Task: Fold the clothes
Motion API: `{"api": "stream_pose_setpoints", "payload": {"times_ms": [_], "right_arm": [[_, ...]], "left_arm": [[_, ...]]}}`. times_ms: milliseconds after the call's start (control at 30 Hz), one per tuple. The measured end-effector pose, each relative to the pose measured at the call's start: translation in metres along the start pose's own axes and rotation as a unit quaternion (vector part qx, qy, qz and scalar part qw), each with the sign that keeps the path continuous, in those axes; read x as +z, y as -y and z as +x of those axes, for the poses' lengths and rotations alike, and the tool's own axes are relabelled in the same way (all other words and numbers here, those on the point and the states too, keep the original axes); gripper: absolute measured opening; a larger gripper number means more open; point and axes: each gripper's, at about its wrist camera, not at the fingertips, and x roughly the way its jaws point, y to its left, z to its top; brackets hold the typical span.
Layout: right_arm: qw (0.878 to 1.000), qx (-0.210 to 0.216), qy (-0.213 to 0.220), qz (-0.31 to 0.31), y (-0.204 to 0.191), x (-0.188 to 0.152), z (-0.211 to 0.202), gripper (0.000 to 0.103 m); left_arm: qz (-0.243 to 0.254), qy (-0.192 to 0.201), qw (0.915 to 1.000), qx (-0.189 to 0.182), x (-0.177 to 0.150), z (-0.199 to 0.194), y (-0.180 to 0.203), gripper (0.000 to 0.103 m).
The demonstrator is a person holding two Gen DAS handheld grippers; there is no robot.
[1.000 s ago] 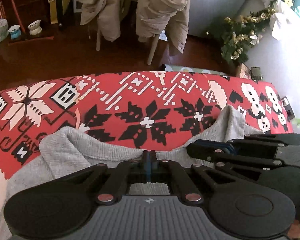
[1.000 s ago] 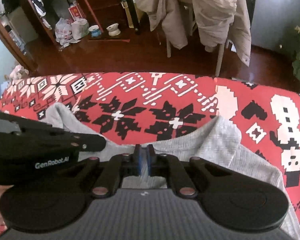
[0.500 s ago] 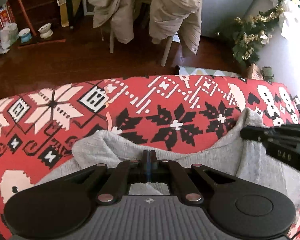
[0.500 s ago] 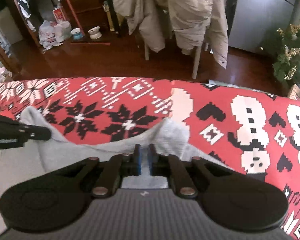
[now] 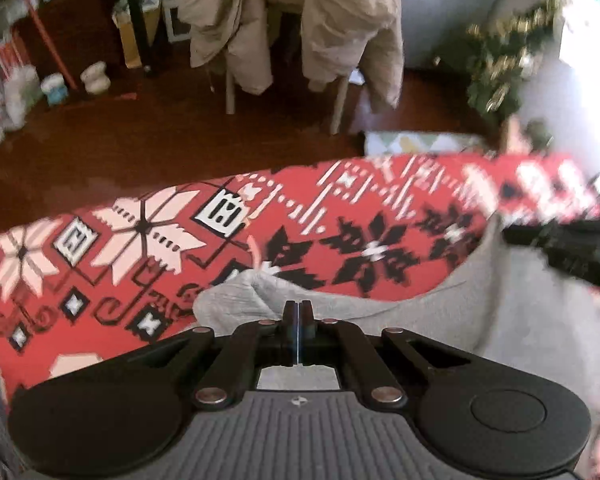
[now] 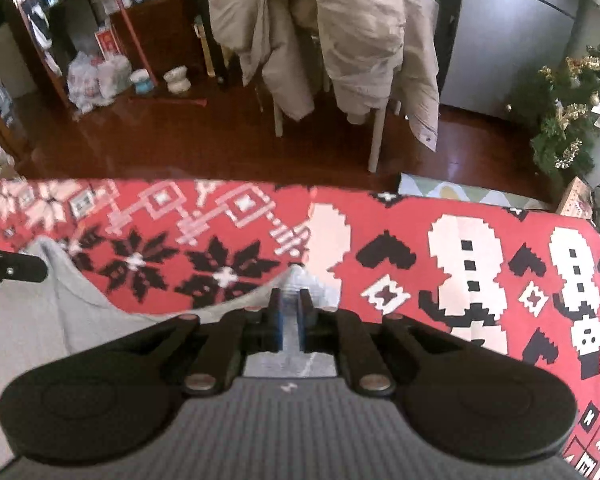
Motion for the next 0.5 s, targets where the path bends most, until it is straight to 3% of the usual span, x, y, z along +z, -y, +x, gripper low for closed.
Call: {"api": "stream_pose_setpoints", "payload": {"times_ms": [200, 333, 500], "right_arm": [[1.000, -0.006, 0.001, 0.006, 0.006, 0.004, 0.016, 0.005], [1.000, -0.005, 0.003, 0.014, 0.012, 0.010, 0.012, 0.007], [0.999, 0.047, -0.008, -0.013, -0.003, 0.000, -0.010, 0.007]], "left_arm": [[-0.042, 0.008, 0.9991, 0.008, 0.014, 0.017, -0.011, 0.000], [-0.045, 0.023, 0.9987, 0.010, 0.025, 0.007, -0.016, 0.000], [-0.054, 0.042, 0.9976, 0.004, 0.024, -0.021, -0.026, 0.001]]}}
